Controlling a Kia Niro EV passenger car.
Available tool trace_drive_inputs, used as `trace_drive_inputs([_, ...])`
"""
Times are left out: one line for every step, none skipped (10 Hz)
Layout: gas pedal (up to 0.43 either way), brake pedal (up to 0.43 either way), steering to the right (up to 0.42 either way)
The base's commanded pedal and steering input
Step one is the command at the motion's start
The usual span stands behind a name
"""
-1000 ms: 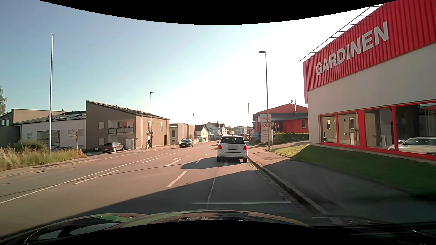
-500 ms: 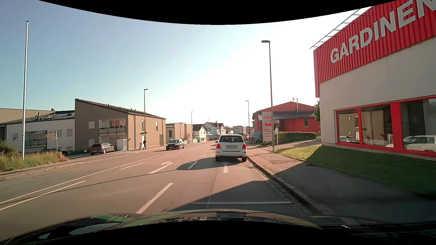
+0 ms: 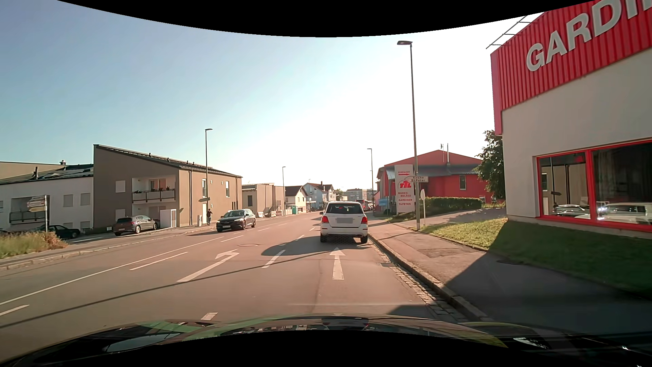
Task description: Follow the waypoints while adhering to traffic rules and regulations
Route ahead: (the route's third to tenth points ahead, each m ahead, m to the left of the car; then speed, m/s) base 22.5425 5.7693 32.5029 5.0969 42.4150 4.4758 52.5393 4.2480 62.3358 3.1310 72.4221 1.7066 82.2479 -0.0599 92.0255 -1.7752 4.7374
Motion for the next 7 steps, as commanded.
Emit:
trace_drive_inputs([0.0,0.0,0.009])
trace_drive_inputs([0.0,0.0,0.009])
trace_drive_inputs([0.0,0.0,0.009])
trace_drive_inputs([0.0,0.0,0.009])
trace_drive_inputs([0.0,0.0,0.009])
trace_drive_inputs([0.0,0.0,0.008])
trace_drive_inputs([0.0,0.0,0.007])
